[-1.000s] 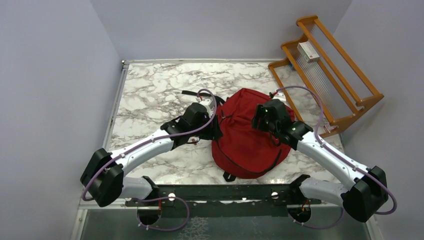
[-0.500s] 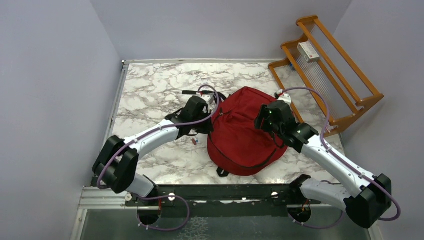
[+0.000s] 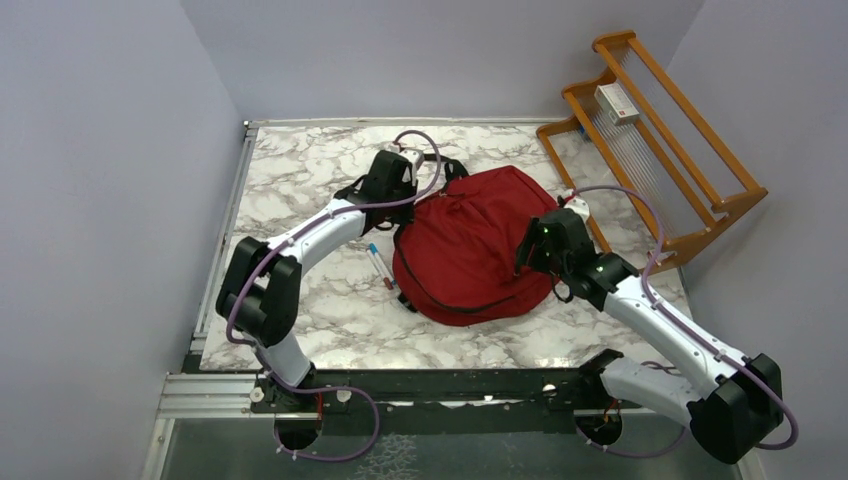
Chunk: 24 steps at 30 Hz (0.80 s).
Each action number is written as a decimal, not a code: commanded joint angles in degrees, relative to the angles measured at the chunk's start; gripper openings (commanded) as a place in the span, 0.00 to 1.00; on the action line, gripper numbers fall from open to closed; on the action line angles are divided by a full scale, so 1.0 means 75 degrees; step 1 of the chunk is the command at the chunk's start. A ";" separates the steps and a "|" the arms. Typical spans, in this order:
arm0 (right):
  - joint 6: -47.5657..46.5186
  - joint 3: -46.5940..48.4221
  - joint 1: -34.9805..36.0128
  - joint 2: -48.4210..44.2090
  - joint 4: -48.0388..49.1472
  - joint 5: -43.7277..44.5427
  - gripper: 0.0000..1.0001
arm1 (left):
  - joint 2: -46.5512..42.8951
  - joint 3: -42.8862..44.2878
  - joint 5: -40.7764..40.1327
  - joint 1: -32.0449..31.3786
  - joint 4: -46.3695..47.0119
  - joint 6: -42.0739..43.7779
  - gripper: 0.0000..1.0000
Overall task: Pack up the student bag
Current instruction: Adjust the student bag at the center of the board.
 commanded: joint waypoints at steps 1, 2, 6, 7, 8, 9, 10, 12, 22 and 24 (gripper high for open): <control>0.0146 -0.0263 -0.0363 -0.0213 -0.0011 -0.0377 0.62 | 0.0013 0.0520 -0.0620 0.0104 -0.0124 0.0542 0.06; 0.0144 -0.0337 -0.0477 -0.0249 0.0034 -0.0512 0.60 | -0.0060 0.0515 -0.0593 0.0104 -0.0114 0.0540 0.10; 0.0165 -0.0624 -0.0914 -0.0341 0.0375 -0.1248 0.55 | -0.0504 0.0479 -0.0588 0.0094 -0.0065 0.0524 0.23; 0.0189 -0.0676 -0.1008 -0.0335 0.0445 -0.1351 0.54 | -0.0628 0.0445 -0.0599 0.0093 -0.0041 0.0523 0.28; 0.0202 -0.0741 -0.1139 -0.0317 0.0523 -0.1570 0.52 | -0.0784 0.0410 -0.0614 0.0092 -0.0007 0.0533 0.34; 0.0223 -0.0785 -0.1197 -0.0286 0.0593 -0.1725 0.52 | -0.0933 0.0372 -0.0627 0.0083 0.0035 0.0540 0.40; 0.0259 -0.0858 -0.1339 -0.0267 0.0667 -0.1888 0.52 | -0.1073 0.0340 -0.0635 0.0075 0.0074 0.0559 0.44; 0.0335 -0.1005 -0.1526 -0.0272 0.0866 -0.2219 0.51 | -0.1353 0.0252 -0.0663 0.0002 0.0182 0.0658 0.49; 0.1198 -0.1762 -0.1892 -0.0312 0.1789 -0.3309 0.37 | -0.1968 -0.0317 0.0056 -0.0941 0.1115 0.1197 0.52; 0.1347 -0.1880 -0.1923 -0.0319 0.1903 -0.3381 0.37 | -0.1866 -0.0307 0.0059 -0.1173 0.1185 0.1239 0.52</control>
